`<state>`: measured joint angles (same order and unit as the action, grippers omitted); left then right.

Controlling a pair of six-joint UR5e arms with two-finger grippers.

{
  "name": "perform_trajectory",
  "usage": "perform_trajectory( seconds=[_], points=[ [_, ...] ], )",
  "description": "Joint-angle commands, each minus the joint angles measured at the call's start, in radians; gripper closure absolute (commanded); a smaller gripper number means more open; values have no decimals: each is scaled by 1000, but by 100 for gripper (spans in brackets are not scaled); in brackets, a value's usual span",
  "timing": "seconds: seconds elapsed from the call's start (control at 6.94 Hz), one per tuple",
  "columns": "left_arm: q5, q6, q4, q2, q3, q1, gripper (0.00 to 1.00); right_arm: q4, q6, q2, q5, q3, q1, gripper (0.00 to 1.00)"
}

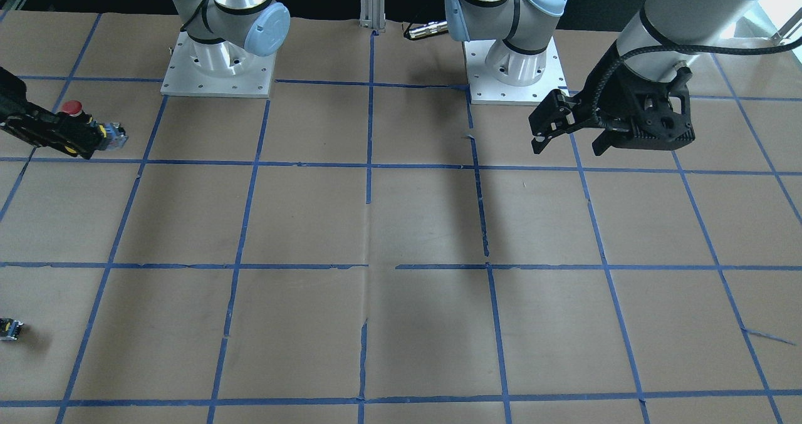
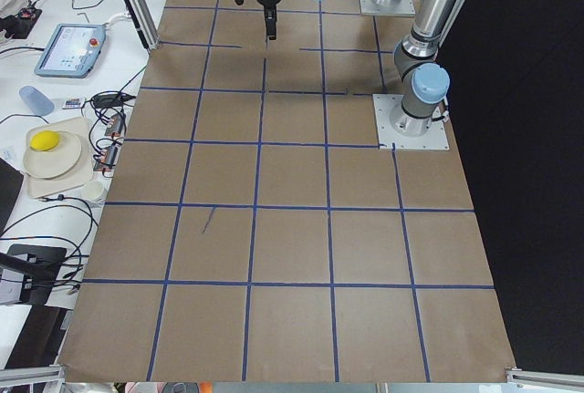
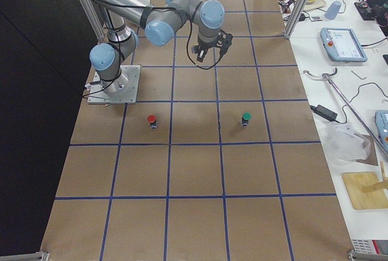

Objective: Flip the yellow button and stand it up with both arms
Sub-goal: 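Carry the button away with the right gripper while the left arm withdraws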

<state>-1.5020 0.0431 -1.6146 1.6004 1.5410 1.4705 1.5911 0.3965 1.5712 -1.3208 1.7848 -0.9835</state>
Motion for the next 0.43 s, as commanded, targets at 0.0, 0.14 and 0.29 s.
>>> perform_trajectory(
  seconds=[0.0, 0.14, 0.29],
  points=[
    [-67, -37, 40, -10, -16, 66, 0, 259, 335, -10, -37, 129, 116, 77],
    [-66, -38, 35, 1, -28, 68, 0, 393, 429, -11, -37, 199, 149, 77],
    [-61, -42, 35, -2, -38, 74, 0, 452, 447, -23, -37, 220, 155, 79]
  ],
)
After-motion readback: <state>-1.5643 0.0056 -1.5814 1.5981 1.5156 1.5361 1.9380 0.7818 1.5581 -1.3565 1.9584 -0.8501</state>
